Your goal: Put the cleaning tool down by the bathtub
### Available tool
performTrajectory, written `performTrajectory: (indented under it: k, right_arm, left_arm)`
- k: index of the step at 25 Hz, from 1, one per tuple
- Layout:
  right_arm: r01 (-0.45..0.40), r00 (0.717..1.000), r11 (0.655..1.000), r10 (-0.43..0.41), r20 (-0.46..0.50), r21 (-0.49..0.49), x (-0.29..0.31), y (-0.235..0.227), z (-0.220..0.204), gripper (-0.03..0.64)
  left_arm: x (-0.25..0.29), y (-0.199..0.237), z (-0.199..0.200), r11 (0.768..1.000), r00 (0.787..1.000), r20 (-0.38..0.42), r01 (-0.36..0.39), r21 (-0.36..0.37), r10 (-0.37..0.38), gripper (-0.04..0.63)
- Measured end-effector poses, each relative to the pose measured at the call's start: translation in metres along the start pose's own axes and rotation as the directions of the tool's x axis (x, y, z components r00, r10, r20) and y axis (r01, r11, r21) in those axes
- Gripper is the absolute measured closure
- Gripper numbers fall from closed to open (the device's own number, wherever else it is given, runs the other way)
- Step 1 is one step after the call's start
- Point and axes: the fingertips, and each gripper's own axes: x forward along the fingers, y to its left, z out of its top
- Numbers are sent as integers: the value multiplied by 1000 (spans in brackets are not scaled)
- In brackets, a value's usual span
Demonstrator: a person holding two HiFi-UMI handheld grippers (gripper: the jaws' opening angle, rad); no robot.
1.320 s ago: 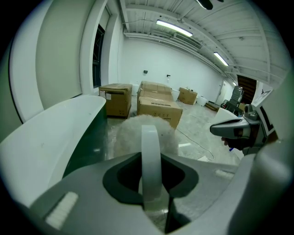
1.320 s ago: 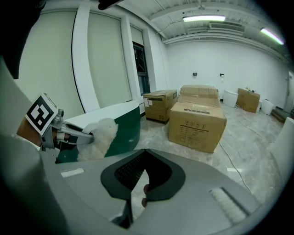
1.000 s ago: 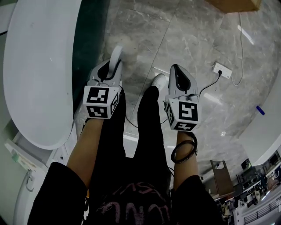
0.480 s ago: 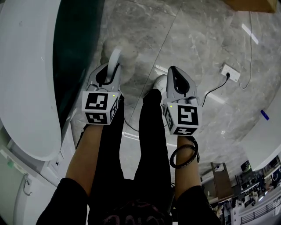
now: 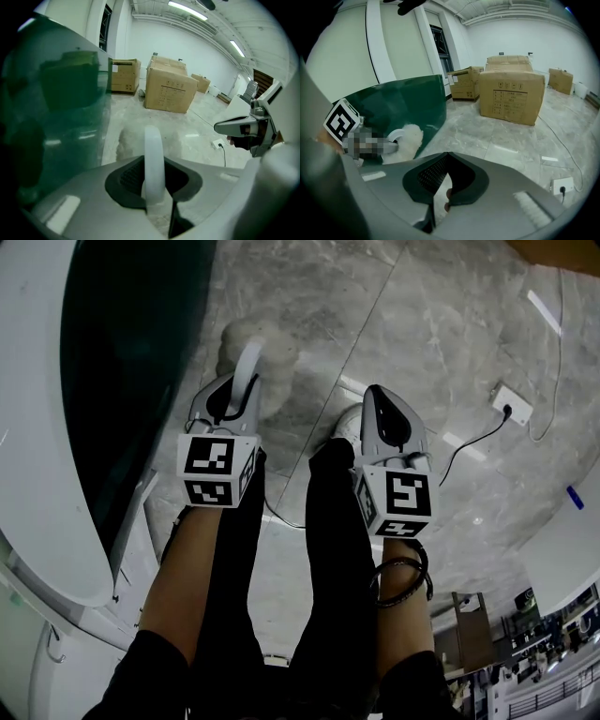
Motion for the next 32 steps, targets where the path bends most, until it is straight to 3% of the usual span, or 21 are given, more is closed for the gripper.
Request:
performTrajectory:
  k: [32]
  right_arm:
    - [-33, 997, 999, 34, -72, 17, 146, -15, -128, 600]
  left_arm:
    - [173, 49, -138, 1000, 997, -71, -19, -14, 18, 509]
